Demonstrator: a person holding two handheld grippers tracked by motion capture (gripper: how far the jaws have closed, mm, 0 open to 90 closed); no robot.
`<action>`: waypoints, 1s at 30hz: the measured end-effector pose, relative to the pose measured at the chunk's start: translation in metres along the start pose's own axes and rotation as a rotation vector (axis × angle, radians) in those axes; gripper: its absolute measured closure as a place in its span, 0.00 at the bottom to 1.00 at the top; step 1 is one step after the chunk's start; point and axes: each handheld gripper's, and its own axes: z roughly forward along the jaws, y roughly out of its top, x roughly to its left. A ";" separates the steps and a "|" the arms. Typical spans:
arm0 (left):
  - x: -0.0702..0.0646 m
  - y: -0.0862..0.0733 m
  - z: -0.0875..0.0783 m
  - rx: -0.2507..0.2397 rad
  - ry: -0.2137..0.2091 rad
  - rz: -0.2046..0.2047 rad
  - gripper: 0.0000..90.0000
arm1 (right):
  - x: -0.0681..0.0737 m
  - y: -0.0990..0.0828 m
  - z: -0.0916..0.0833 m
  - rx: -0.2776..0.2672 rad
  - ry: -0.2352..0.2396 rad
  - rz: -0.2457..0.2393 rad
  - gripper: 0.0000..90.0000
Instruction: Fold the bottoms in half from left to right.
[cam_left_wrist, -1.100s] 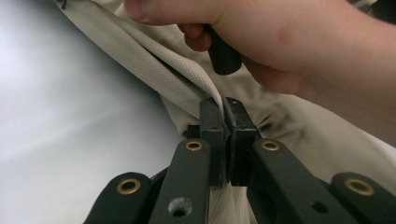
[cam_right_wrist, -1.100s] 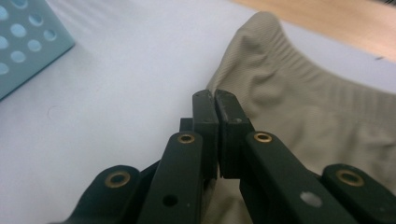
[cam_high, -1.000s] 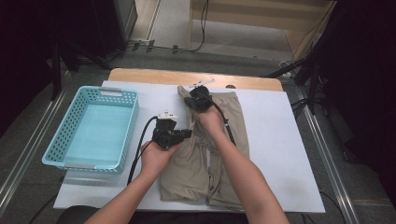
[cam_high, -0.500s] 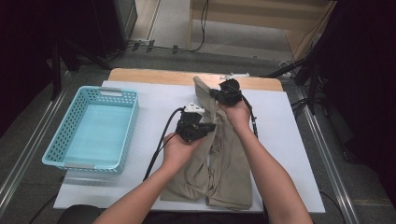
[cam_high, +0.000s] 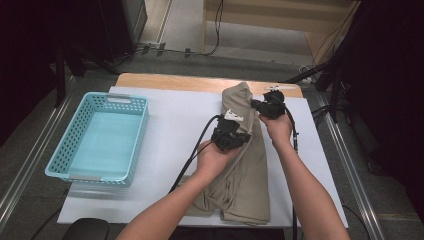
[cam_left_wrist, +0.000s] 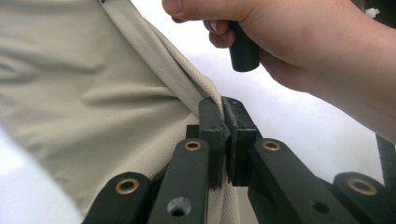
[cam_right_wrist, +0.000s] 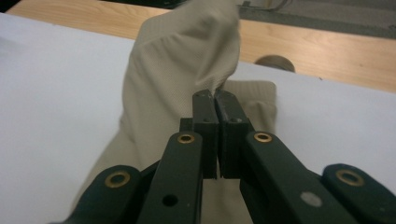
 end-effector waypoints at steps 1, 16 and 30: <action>0.000 0.000 0.003 0.003 -0.002 0.003 0.97 | -0.005 -0.003 0.001 0.010 -0.006 0.013 0.95; 0.007 -0.036 -0.053 0.011 -0.041 0.147 0.50 | -0.024 -0.026 0.009 0.057 -0.049 0.047 0.75; 0.032 -0.080 -0.063 0.038 0.013 0.103 0.49 | 0.001 -0.065 -0.027 0.047 -0.005 -0.084 0.64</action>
